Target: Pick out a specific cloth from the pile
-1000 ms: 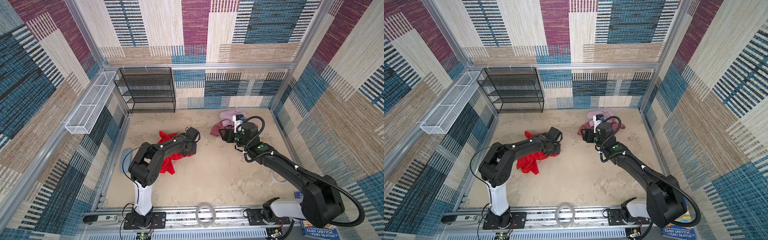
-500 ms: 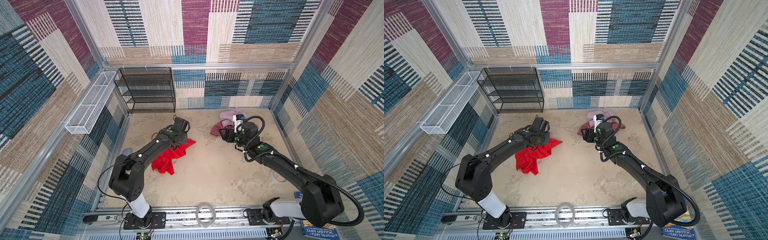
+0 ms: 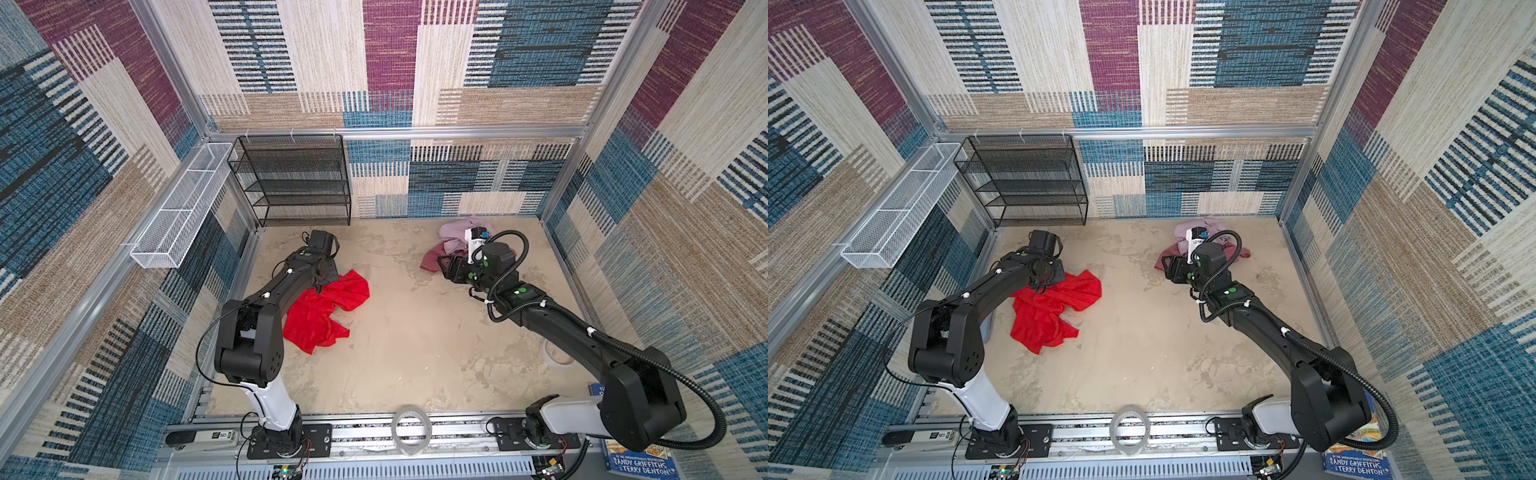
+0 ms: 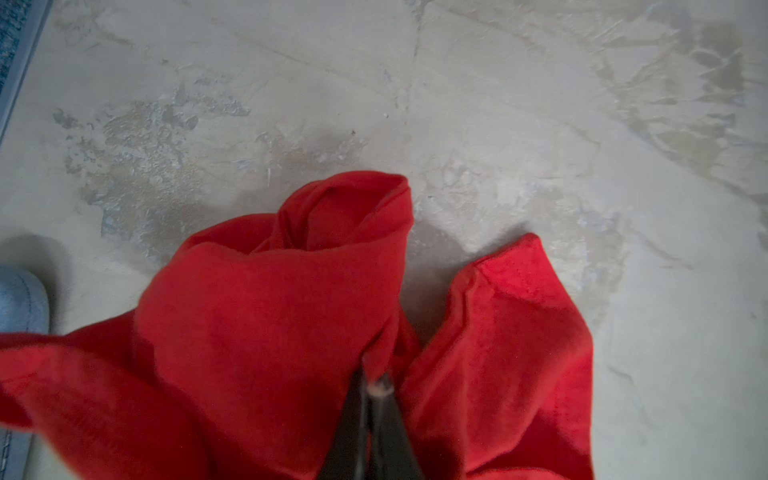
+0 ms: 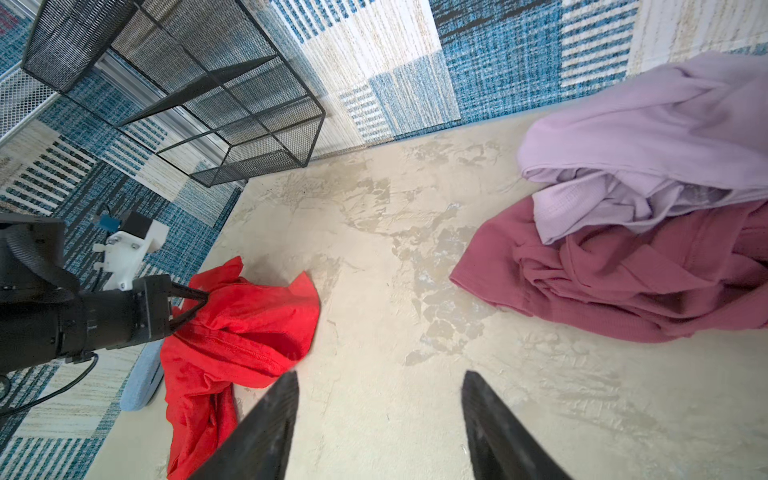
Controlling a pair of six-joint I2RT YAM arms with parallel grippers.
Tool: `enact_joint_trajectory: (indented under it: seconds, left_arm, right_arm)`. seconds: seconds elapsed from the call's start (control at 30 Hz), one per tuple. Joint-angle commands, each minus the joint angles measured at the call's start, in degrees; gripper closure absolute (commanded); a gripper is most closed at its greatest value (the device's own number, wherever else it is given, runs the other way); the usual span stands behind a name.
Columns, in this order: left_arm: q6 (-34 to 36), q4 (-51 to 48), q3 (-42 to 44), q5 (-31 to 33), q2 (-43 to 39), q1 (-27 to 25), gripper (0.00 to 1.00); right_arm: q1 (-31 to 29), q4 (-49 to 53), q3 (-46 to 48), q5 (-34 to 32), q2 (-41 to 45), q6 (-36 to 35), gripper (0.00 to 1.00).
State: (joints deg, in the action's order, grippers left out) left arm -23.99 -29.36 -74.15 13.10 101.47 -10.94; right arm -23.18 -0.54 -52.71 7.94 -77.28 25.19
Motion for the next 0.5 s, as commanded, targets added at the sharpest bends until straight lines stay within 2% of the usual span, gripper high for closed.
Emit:
enact_joint_trajectory:
  seconds: [0.0,0.2,0.27,0.47]
  left_arm:
    - [0.7,1.2,-0.5,-2.5,0.6,0.0,1.00]
    - [2.1,4.4,1.7,-5.8,-3.4,-0.1,1.00]
    - [2.5,4.0,1.8,-6.1,-4.8,-0.1,0.85]
    - [2.9,1.5,2.3,-7.2,-10.3,-0.2,0.71]
  right_arm:
    - [0.0,-0.7,-0.9,0.4,-0.3,-0.1,0.35]
    - [-0.1,-0.7,-1.3,0.5,-0.7,-0.1,0.35]
    - [0.0,-0.8,-1.4,0.8,-0.9,0.1,0.35]
    - [0.0,-0.3,-1.8,-0.2,-0.6,-0.5,0.35]
